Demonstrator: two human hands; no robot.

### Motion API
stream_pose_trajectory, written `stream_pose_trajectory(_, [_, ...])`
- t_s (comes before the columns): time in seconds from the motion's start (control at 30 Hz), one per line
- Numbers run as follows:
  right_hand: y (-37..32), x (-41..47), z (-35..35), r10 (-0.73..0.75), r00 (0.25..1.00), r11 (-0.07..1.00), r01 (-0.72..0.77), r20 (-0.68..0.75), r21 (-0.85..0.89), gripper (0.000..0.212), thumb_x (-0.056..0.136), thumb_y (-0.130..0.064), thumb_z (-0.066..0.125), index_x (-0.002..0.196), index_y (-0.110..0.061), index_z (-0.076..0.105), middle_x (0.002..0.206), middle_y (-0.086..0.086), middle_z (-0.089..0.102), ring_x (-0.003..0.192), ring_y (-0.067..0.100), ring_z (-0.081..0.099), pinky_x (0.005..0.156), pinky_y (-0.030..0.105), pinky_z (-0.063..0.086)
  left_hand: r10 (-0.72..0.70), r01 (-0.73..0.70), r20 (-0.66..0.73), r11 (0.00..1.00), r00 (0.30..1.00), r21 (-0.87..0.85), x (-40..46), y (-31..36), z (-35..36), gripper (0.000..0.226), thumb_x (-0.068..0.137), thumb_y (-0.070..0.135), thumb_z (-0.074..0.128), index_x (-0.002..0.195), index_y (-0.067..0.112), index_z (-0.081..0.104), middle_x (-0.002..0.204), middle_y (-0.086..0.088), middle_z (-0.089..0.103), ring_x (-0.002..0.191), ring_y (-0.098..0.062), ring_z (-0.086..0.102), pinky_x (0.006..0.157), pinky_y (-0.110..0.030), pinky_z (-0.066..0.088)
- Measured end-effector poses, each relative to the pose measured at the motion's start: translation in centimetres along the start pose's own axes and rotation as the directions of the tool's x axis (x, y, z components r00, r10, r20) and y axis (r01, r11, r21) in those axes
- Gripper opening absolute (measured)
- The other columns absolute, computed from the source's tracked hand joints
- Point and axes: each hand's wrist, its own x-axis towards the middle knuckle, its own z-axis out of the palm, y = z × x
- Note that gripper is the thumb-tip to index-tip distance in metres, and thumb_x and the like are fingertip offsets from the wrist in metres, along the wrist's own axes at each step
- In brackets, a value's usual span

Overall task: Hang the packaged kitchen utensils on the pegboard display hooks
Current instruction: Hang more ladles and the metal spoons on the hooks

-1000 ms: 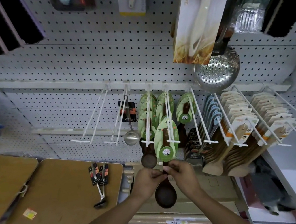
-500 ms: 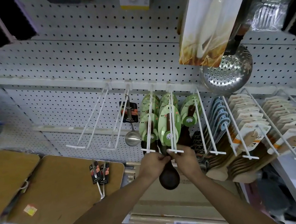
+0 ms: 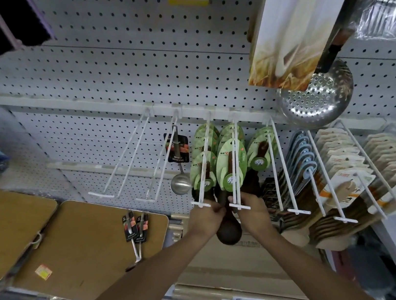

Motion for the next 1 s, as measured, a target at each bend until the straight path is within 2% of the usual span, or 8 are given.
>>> stream_pose_trajectory(0.13, [-0.3,-1.2,-0.3,-0.068,0.996,0.981,0.056,-0.056,-0.185,0.019,0.095,-0.028,0.059,0.106,-0.017,0.070,0.092,0.011,0.071,0.088,0.033,0.064,0.069,0.036,0.047,0.078,-0.079,-0.075,0.997,0.994,-0.003,-1.3,-1.2,-0.9,0.019,0.090,0.021,0.058,0.097,0.025,0.075,0.081,-0.002,0.073,0.077,-0.020,0.067,0.059,-0.026,0.042])
stream_pose_trajectory(0.2, [-0.2,-1.9,-0.2,-0.138,0.988,0.967,0.119,-0.070,-0.225,0.020,0.094,-0.024,0.061,0.110,-0.015,0.068,0.099,0.008,0.071,0.090,0.030,0.065,0.070,0.036,0.050,0.136,-0.134,-0.103,0.991,0.985,0.024,-1.9,-1.7,-1.7,0.022,0.089,0.020,0.057,0.103,0.024,0.073,0.087,-0.002,0.074,0.080,-0.019,0.068,0.069,-0.030,0.052])
stream_pose_trajectory(0.27, [-0.2,-2.5,-0.1,-0.195,0.979,0.947,0.173,-0.056,-0.270,0.020,0.093,-0.024,0.062,0.109,-0.014,0.068,0.105,0.007,0.069,0.093,0.029,0.066,0.071,0.039,0.053,0.179,-0.170,-0.104,0.982,0.978,0.089,-2.6,-2.2,-2.7,0.023,0.090,0.023,0.055,0.108,0.021,0.069,0.096,0.000,0.073,0.089,-0.019,0.068,0.074,-0.030,0.052])
stream_pose_trajectory(0.37, [-0.7,-3.2,0.0,-0.261,0.965,0.897,0.241,-0.004,-0.370,0.027,0.095,-0.030,0.058,0.116,-0.014,0.064,0.110,0.007,0.067,0.096,0.029,0.065,0.074,0.038,0.054,0.257,-0.227,-0.139,0.953,0.956,0.199,-3.7,-3.2,-4.0,0.033,0.093,0.019,0.058,0.125,0.023,0.064,0.112,0.004,0.067,0.099,-0.016,0.063,0.075,-0.022,0.042])
stream_pose_trajectory(0.43, [-1.1,-3.6,0.1,-0.293,0.956,0.863,0.276,0.028,-0.423,0.030,0.096,-0.032,0.056,0.122,-0.017,0.061,0.114,0.006,0.065,0.098,0.027,0.064,0.074,0.038,0.054,0.312,-0.271,-0.154,0.932,0.938,0.239,-4.1,-4.4,-4.7,0.037,0.091,0.015,0.061,0.127,0.021,0.062,0.120,0.002,0.065,0.105,-0.019,0.061,0.084,-0.026,0.046])
stream_pose_trajectory(0.53, [-1.8,-4.4,0.4,-0.342,0.938,0.842,0.332,0.055,-0.424,0.032,0.095,-0.031,0.056,0.126,-0.021,0.057,0.116,0.005,0.064,0.103,0.026,0.061,0.078,0.039,0.054,0.351,-0.290,-0.135,0.896,0.927,0.335,-4.5,-6.3,-5.8,0.043,0.091,0.022,0.061,0.133,0.028,0.055,0.132,0.010,0.058,0.113,-0.016,0.056,0.093,-0.033,0.051])
stream_pose_trajectory(0.83, [-5.3,-6.6,2.7,-0.521,0.841,0.733,0.528,0.145,-0.429,0.037,0.091,-0.018,0.062,0.127,-0.017,0.057,0.124,0.000,0.060,0.111,0.023,0.055,0.089,0.036,0.049,0.439,-0.323,-0.116,0.792,0.891,0.518,-7.6,-10.5,-10.7,0.042,0.093,0.030,0.058,0.135,0.029,0.053,0.137,0.011,0.055,0.120,-0.016,0.053,0.093,-0.039,0.051])
stream_pose_trajectory(1.0, [-7.7,-7.1,5.1,-0.586,0.787,0.684,0.608,0.194,-0.402,0.037,0.090,-0.017,0.061,0.127,-0.017,0.056,0.123,-0.001,0.059,0.107,0.021,0.055,0.080,0.035,0.053,0.406,-0.274,-0.116,0.774,0.906,0.570,-9.2,-12.7,-12.6,0.043,0.095,0.037,0.052,0.137,0.030,0.049,0.139,0.011,0.052,0.124,-0.015,0.050,0.096,-0.037,0.048])
